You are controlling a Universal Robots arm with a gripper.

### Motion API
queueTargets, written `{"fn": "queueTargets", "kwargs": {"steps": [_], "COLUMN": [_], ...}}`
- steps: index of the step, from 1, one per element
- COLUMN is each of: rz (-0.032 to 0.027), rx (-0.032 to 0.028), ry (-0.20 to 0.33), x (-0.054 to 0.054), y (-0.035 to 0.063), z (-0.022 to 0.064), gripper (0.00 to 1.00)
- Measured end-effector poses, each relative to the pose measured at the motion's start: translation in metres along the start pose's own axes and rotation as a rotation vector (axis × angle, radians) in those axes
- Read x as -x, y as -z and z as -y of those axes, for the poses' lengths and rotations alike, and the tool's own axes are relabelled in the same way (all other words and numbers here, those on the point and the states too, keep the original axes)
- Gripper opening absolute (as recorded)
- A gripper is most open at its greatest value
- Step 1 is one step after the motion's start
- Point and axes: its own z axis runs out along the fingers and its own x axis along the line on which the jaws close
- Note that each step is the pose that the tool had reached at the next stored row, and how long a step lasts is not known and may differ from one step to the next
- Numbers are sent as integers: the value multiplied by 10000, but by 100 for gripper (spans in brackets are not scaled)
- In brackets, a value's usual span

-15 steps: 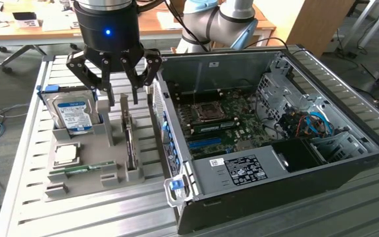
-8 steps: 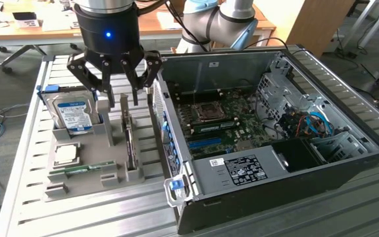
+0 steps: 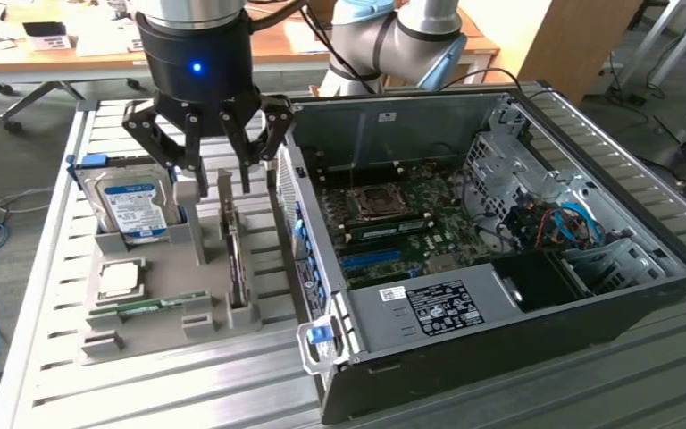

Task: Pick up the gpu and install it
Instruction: 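Pick up the gpu and move the gpu toward the slot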

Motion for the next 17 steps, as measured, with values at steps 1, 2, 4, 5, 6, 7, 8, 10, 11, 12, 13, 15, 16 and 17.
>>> {"fn": "queueTargets", "kwargs": {"steps": [1, 2, 4, 5, 6, 7, 8, 10, 11, 12, 13, 15, 16, 17], "rz": [0, 1, 1, 0, 1, 1, 1, 0, 1, 0, 1, 1, 1, 0], "rx": [0, 0, 0, -1, 0, 0, 0, 0, -1, -2, -1, -2, -2, -3], "ry": [-1, 0, 0, 0, 0, 0, 0, 0, 0, 0, 0, 0, 0, 0], "x": [0, 0, -1, -1, -1, -1, -1, -1, -1, -1, -1, -2, -2, -2], "y": [-3, -9, -23, -30, -36, -41, -46, -55, -60, -64, -68, -77, -81, -86], "z": [0, 1, 1, 1, 2, 2, 2, 2, 3, 3, 3, 3, 4, 4], "gripper": [47, 47, 47, 47, 47, 47, 47, 47, 47, 47, 47, 47, 47, 47]}}
